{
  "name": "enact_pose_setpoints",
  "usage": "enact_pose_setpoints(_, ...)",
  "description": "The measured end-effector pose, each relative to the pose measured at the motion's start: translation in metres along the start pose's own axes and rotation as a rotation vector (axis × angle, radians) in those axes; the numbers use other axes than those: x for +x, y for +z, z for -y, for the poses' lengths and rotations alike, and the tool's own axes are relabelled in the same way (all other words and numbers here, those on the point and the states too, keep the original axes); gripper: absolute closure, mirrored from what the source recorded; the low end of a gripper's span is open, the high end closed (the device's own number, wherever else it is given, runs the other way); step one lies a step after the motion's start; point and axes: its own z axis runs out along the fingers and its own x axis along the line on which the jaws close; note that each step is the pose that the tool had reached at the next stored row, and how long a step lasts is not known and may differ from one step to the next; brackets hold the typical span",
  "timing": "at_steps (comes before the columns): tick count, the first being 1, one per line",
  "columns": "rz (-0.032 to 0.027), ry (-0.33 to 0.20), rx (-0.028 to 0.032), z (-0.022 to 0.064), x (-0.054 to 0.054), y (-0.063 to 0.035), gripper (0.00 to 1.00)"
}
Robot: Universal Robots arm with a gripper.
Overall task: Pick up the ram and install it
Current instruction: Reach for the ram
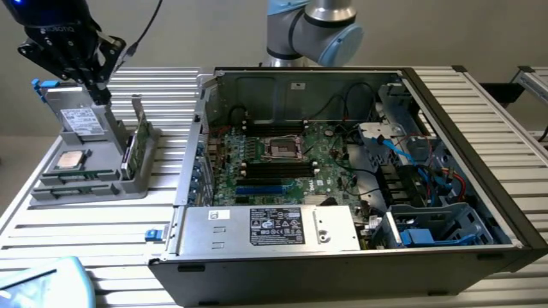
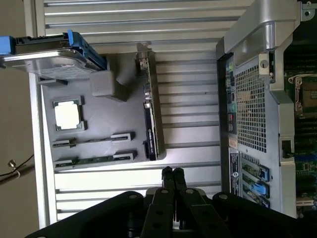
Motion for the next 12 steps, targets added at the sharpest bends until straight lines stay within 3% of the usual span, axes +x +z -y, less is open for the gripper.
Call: enact_pose_setpoints(12,0.0,-0.001,0.0,0.0117,0.042,0.002,0.9)
